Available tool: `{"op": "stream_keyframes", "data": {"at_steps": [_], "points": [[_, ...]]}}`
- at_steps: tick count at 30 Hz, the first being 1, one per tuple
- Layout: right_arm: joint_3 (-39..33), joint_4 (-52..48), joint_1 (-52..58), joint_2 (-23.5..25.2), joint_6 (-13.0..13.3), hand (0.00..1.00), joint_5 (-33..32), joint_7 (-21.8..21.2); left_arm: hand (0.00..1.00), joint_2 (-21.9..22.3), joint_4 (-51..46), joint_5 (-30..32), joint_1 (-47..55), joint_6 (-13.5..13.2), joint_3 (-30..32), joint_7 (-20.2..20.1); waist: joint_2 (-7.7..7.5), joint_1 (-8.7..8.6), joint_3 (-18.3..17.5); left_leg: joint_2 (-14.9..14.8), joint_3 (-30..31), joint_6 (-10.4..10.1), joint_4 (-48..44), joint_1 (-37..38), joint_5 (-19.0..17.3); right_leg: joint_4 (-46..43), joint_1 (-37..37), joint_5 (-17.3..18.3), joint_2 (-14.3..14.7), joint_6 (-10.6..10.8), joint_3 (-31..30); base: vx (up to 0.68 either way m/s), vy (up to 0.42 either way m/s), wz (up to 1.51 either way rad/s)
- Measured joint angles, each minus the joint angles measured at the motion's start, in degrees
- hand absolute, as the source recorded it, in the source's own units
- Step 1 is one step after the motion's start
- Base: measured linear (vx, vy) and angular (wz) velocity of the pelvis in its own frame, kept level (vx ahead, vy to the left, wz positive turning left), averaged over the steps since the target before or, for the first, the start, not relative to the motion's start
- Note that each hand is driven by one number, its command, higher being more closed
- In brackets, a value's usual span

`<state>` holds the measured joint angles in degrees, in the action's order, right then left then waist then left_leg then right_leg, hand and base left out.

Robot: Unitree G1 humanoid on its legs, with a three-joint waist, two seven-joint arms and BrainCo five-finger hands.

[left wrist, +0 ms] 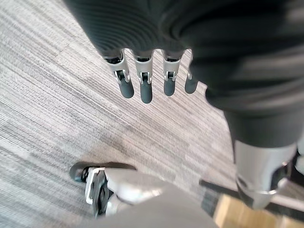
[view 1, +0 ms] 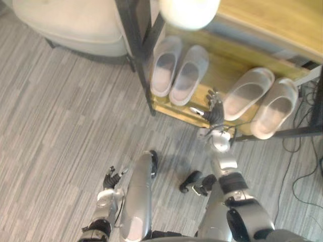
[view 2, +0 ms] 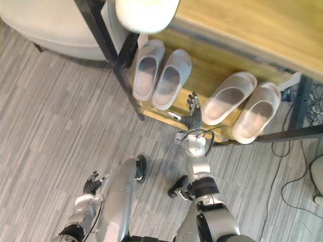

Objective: Organize the slippers on the shoe rack

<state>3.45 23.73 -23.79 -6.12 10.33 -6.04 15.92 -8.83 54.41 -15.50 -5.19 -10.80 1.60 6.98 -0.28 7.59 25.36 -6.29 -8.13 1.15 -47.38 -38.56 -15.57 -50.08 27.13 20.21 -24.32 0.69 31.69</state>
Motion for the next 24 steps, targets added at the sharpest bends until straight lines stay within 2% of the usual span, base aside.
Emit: {"op": "stream_keyframes", "data": {"at_steps": [6,11,14,16,19,24], "points": [[3.8,-2.9,10.4,-0.6,-0.1,0.0,5.3,-3.2,0.0,-2.8,1.0,0.3,4.0,0.4,-3.1,-1.3,-3.06,-1.55,-0.5,0.9,-1.5,-0.8,11.7,11.8,3.2,11.6,-10.2,-4.0,3.1,1.2,1.1,0.07,-0.021,-0.06],[4.0,0.5,18.8,-0.5,-0.2,0.0,6.2,-7.5,0.0,-4.4,2.9,3.6,6.5,1.2,-4.1,-2.5,-5.5,-3.0,-5.1,1.9,-3.2,-1.6,22.8,20.1,6.5,22.3,-16.7,-7.7,5.9,2.3,1.6,0.11,-0.022,-0.11],[3.9,6.5,23.0,-0.5,-0.8,0.0,6.4,-9.8,0.0,-4.4,3.7,5.6,8.5,1.8,-4.8,-3.0,-5.36,-4.25,-9.4,2.5,-4.3,-2.0,28.8,25.0,8.1,28.7,-20.5,-10.1,7.7,3.4,1.6,0.14,-0.008,-0.17],[3.5,9.9,25.3,-0.5,-1.2,0.0,8.1,-10.9,0.0,-4.2,3.7,6.6,9.2,1.9,-5.2,-3.7,-4.86,-4.45,-11.5,3.0,-5.2,-2.2,32.7,28.1,9.2,32.6,-22.9,-11.5,8.7,4.0,1.2,0.18,-0.021,-0.2],[2.9,16.8,28.0,-0.5,-2.2,0.0,8.7,-12.5,0.0,-3.4,3.6,8.6,9.4,2.3,-5.9,-3.9,-3.51,-4.84,-14.9,3.6,-6.3,-2.7,40.1,33.6,11.6,41.0,-27.9,-15.0,11.4,4.6,1.1,0.15,-0.043,-0.16],[-0.7,23.5,28.4,-0.4,-2.9,0.0,8.9,-13.2,0.0,-2.0,3.5,10.6,9.0,2.3,-6.1,-4.0,-2.55,-5.44,-16.1,3.9,-7.2,-3.6,45.4,39.1,13.4,46.2,-32.5,-17.0,13.0,4.9,0.8,0.05,-0.034,-0.11]]}}
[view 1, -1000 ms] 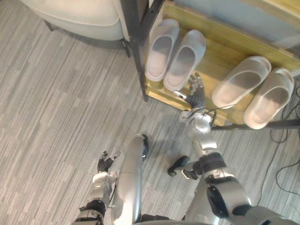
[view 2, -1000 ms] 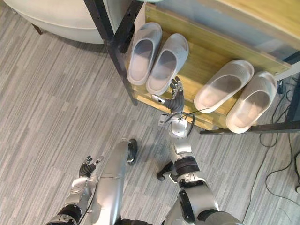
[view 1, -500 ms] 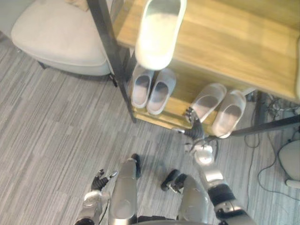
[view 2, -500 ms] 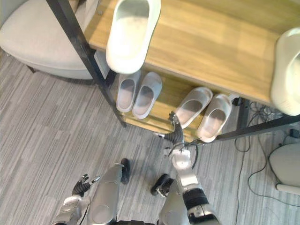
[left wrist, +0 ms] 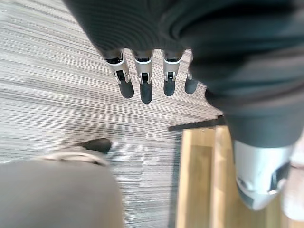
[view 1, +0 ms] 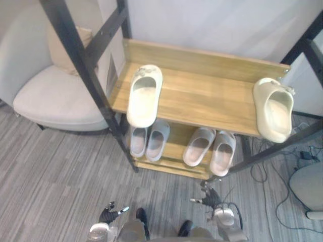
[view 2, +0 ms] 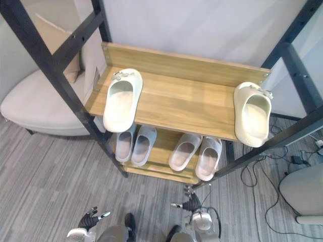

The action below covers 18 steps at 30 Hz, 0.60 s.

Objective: Organize the slippers on the shoe rack

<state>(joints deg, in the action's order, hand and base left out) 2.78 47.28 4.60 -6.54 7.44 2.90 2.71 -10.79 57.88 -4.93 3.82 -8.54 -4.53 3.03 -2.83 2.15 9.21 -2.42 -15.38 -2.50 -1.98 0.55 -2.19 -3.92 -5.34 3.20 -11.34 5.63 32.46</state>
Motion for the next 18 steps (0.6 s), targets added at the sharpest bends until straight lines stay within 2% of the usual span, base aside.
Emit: {"op": "stream_keyframes", "data": {"at_steps": [2,7,11,18], "points": [[-1.3,2.9,0.0,-0.1,-0.2,0.0,0.6,0.2,0.0,0.5,0.0,0.5,-0.2,0.0,-1.5,0.0,0.2,-0.06,-1.2,0.0,-0.3,-0.4,2.4,2.0,1.0,1.5,-1.3,-0.4,0.7,-0.1,-0.2,0.01,-0.039,-0.08],[-2.7,5.6,0.0,0.0,-0.3,0.0,1.0,0.7,0.0,2.5,-3.6,3.3,-0.5,0.0,-6.9,0.1,0.56,-0.22,-1.7,0.0,-0.2,-0.6,6.5,5.1,3.1,2.6,-2.6,-0.8,1.5,-0.4,-0.4,-0.01,-0.019,-0.02],[-3.3,6.2,0.0,0.4,-0.5,0.0,1.0,0.7,0.0,2.8,-13.4,4.2,-0.6,-0.1,-16.2,-0.1,1.26,-0.23,-2.2,0.3,0.7,-0.1,7.8,5.5,4.3,3.6,-3.0,-1.6,2.0,-0.5,-0.1,-0.04,-0.016,0.08],[-3.3,7.7,-0.3,0.8,-0.5,0.0,1.2,0.7,0.0,2.4,-33.7,4.8,0.9,-0.8,-26.4,-4.8,2.66,-0.27,-3.0,1.1,2.5,0.6,7.9,5.6,4.8,5.4,-4.7,-2.5,2.1,-0.3,1.2,-0.02,-0.009,0.13]]}}
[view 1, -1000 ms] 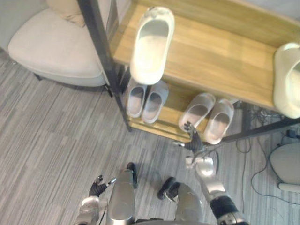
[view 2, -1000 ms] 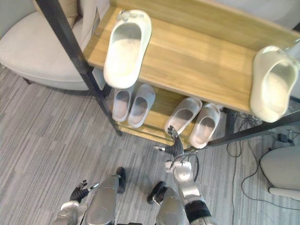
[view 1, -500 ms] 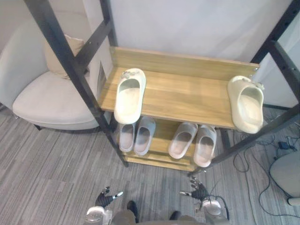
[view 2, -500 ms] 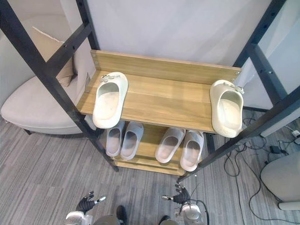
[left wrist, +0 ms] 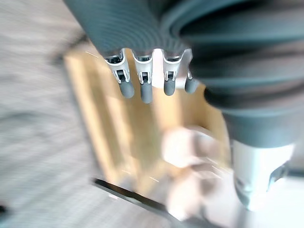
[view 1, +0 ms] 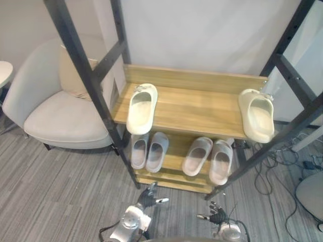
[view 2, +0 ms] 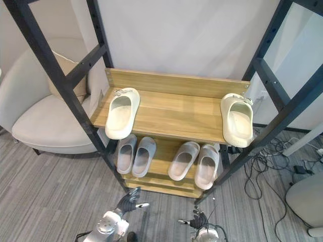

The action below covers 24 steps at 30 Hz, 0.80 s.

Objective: Organize the slippers on the shoe rack

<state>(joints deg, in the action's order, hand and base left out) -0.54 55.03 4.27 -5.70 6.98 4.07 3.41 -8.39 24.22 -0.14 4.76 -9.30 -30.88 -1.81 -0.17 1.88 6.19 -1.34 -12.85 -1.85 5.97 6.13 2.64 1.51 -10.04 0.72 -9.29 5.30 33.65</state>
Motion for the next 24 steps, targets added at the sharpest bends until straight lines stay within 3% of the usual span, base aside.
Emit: {"op": "stream_keyframes", "data": {"at_steps": [8,14,20,24], "points": [[1.0,0.1,0.7,0.8,0.0,0.0,0.4,-0.4,0.0,-0.1,-18.4,-3.6,-1.4,-1.7,-6.7,-3.2,0.27,0.0,-0.3,0.2,1.2,0.0,0.3,2.3,0.0,0.9,-3.3,0.0,0.2,-0.1,0.9,0.0,-0.023,0.06],[3.1,0.0,0.8,0.6,0.0,0.0,0.4,-1.1,0.0,0.0,-24.3,-4.7,-9.4,-1.8,-7.0,-1.6,0.65,0.0,-1.0,0.2,1.5,0.0,0.3,2.8,0.0,0.9,-3.9,0.1,0.3,-0.3,1.1,-0.01,-0.008,0.02],[3.2,0.0,1.3,0.1,-0.1,0.0,0.4,-1.2,0.0,0.3,-28.8,-5.7,-17.8,-1.9,-4.3,0.6,0.48,-0.14,-2.0,0.0,1.3,0.0,0.3,2.0,0.0,0.6,-2.8,0.0,0.1,-0.1,0.5,0.0,-0.003,-0.01],[3.2,0.0,1.6,-1.3,-0.4,0.0,0.4,-1.8,0.0,0.0,-29.1,-5.7,-24.5,-2.0,1.9,2.6,0.1,-0.6,-2.5,0.1,1.1,0.0,0.0,1.9,0.0,0.5,-2.8,-0.1,0.2,-0.2,0.4,0.0,0.0,0.0]]}}
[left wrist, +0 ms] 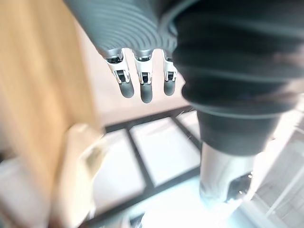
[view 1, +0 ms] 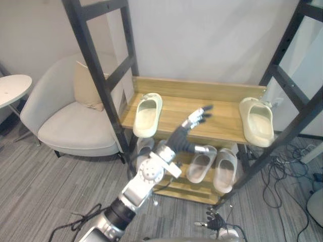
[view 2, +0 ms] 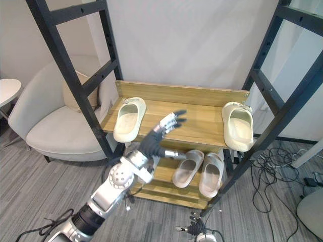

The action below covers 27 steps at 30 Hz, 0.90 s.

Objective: Organize the slippers on the shoe rack

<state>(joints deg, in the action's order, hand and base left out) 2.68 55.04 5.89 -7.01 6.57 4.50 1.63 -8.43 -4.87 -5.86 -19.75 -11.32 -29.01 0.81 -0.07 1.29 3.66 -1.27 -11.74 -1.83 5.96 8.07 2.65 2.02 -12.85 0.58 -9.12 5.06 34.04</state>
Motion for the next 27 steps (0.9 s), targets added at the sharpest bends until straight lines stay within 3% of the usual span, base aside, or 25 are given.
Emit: {"op": "stream_keyframes", "data": {"at_steps": [4,9,17,27], "points": [[-0.2,0.0,-0.1,-0.4,-0.4,0.0,0.0,-0.8,0.0,-1.9,2.3,0.0,-5.3,-0.4,5.2,1.5,0.0,-0.65,-0.1,0.0,0.0,0.0,0.0,0.0,0.0,-0.1,0.2,0.0,0.0,0.0,0.0,0.0,0.0,0.0],[-0.3,-0.3,-0.2,-0.7,-0.5,0.0,0.0,-1.5,0.0,-7.5,10.2,0.0,-10.0,-0.2,12.4,2.7,0.34,-1.27,-0.4,-0.2,-0.2,0.0,0.0,-0.4,0.0,-0.6,1.0,0.1,0.0,-0.1,-0.5,-0.01,-0.004,-0.04],[-2.1,-0.3,0.0,-1.4,-1.0,0.0,0.0,-2.3,0.0,-21.5,23.0,2.5,-13.7,2.2,18.9,3.6,-0.04,-1.57,-0.4,0.3,0.0,0.0,0.0,-1.7,0.0,0.5,1.9,-0.1,0.2,-0.1,-0.2,0.01,-0.003,0.01],[-2.5,-0.5,0.3,-1.4,-1.1,0.0,0.0,-2.8,0.0,-23.0,27.7,5.8,-15.6,2.6,19.1,2.4,0.03,-1.94,-0.1,-0.1,0.5,-0.2,0.0,-1.9,-0.1,1.3,1.9,-0.1,1.0,-0.4,-0.2,0.0,-0.008,0.0]]}}
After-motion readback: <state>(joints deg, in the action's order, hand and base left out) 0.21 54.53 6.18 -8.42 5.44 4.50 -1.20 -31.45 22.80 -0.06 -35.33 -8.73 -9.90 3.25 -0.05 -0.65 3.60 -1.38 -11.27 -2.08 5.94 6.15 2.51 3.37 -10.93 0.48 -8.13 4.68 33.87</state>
